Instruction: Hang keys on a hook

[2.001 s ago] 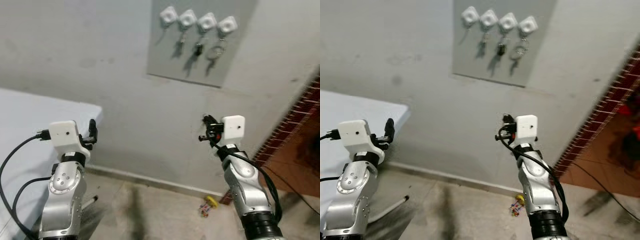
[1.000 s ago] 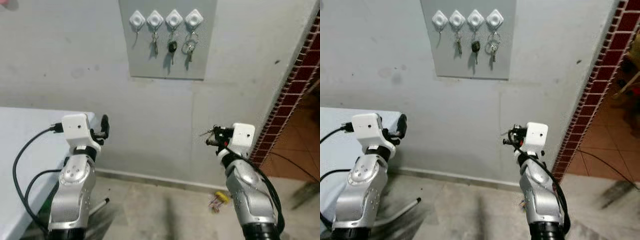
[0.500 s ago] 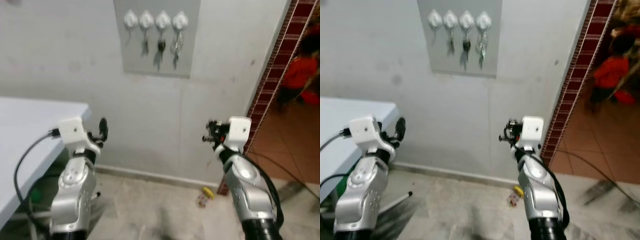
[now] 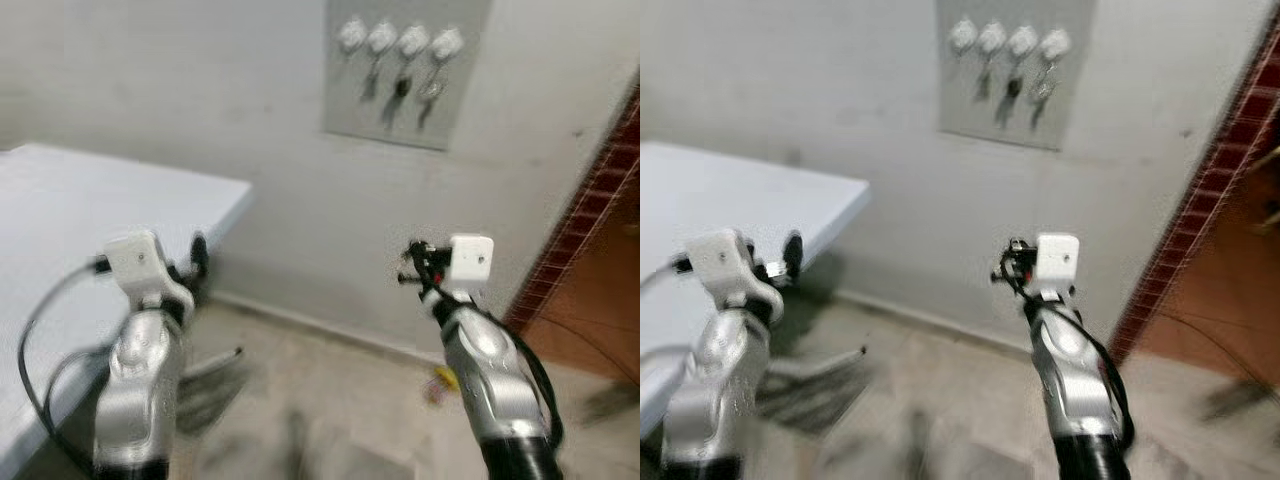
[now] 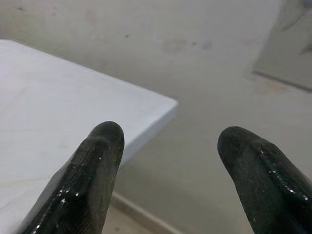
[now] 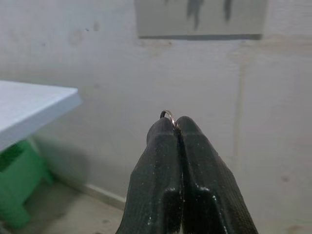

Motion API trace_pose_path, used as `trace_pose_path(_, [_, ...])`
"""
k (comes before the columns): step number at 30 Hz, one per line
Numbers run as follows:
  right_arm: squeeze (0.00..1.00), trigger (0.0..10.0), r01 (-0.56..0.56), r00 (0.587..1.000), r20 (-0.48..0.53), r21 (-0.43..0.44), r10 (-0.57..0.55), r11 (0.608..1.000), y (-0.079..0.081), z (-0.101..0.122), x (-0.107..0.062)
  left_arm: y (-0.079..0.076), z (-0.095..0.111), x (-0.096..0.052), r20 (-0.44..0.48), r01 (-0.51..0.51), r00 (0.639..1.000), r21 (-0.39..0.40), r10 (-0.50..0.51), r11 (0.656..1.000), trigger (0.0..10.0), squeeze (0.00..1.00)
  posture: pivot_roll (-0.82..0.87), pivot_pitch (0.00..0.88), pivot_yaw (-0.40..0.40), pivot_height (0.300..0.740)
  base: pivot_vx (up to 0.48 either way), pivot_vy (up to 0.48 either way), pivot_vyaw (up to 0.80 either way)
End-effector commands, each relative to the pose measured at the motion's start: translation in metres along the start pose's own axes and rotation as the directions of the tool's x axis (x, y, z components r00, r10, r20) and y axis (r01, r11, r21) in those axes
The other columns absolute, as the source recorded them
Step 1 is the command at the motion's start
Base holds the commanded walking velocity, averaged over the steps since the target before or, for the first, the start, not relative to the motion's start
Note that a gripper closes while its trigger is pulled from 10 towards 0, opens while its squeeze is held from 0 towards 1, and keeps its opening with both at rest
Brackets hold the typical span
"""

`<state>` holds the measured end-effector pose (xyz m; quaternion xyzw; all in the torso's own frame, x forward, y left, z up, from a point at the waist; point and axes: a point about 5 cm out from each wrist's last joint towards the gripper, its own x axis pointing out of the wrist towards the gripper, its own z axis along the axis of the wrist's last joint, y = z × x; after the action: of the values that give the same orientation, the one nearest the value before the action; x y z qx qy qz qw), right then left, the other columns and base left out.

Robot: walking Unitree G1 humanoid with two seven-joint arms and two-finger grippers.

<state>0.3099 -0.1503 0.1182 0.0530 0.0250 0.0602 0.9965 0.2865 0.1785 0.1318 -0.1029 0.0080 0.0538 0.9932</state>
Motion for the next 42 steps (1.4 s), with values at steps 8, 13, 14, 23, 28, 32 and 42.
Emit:
trace_pose_path(8, [0.0, 10.0, -0.012, 0.999, 0.033, 0.006, 0.012, 1.0, 0.004, 0.006, -0.001, 0.007, 0.004, 0.002, -0.008, -0.04, 0.999, -0.001, 0.04, 0.999, 10.0, 0.0, -0.09, 0.0, 0.01, 0.74, 0.24, 0.0, 0.0])
trace_pose_path(13, [0.0, 10.0, -0.004, 0.999, 0.049, 0.011, 0.004, 1.0, 0.002, 0.009, -0.002, 0.008, 0.006, 0.0, 0.022, -0.042, 0.999, 0.031, 0.042, 0.999, 10.0, 0.0, -0.1, 0.0, 0.015, 0.74, 0.0, 0.0, 0.0])
trace_pose_path(14, [0.0, 10.0, -0.004, 0.999, 0.052, 0.009, 0.003, 1.0, 0.002, 0.009, -0.002, 0.009, 0.007, 0.0, 0.023, -0.044, 0.999, 0.039, 0.043, 0.998, 10.0, 0.0, -0.1, 0.0, 0.016, 0.74, 0.0, 0.0, 0.0])
trace_pose_path(23, [0.0, 10.0, -0.021, 0.997, 0.079, -0.008, 0.021, 1.0, 0.0, 0.013, -0.004, 0.0, 0.01, 0.002, 0.036, 0.001, 0.999, 0.09, -0.004, 0.996, 10.0, 0.0, -0.11, 0.0, 0.021, 0.74, 0.0, 0.0, 0.0])
trace_pose_path(28, [0.0, 10.0, -0.086, 0.987, 0.139, -0.01, 0.087, 0.996, 0.007, 0.022, -0.005, -0.006, 0.015, -0.001, 0.065, 0.056, 0.996, 0.096, -0.062, 0.994, 10.0, 0.0, -0.1, 0.0, 0.016, 0.74, 0.0, 0.0, 0.0])
trace_pose_path(32, [0.0, 10.0, -0.116, 0.979, 0.166, -0.018, 0.118, 0.993, 0.012, 0.027, -0.006, -0.007, 0.02, -0.004, 0.099, 0.063, 0.992, 0.108, -0.073, 0.992, 10.0, 0.0, -0.09, 0.0, 0.014, 0.74, 0.0, 0.0, 0.0])
trace_pose_path(42, [0.0, 10.0, -0.166, 0.973, 0.157, -0.039, 0.17, 0.985, 0.014, 0.028, -0.002, -0.002, 0.025, -0.006, 0.118, 0.064, 0.99, 0.149, -0.082, 0.987, 10.0, 0.0, -0.06, 0.0, -0.032, 0.74, 0.0, 0.0, 0.0])
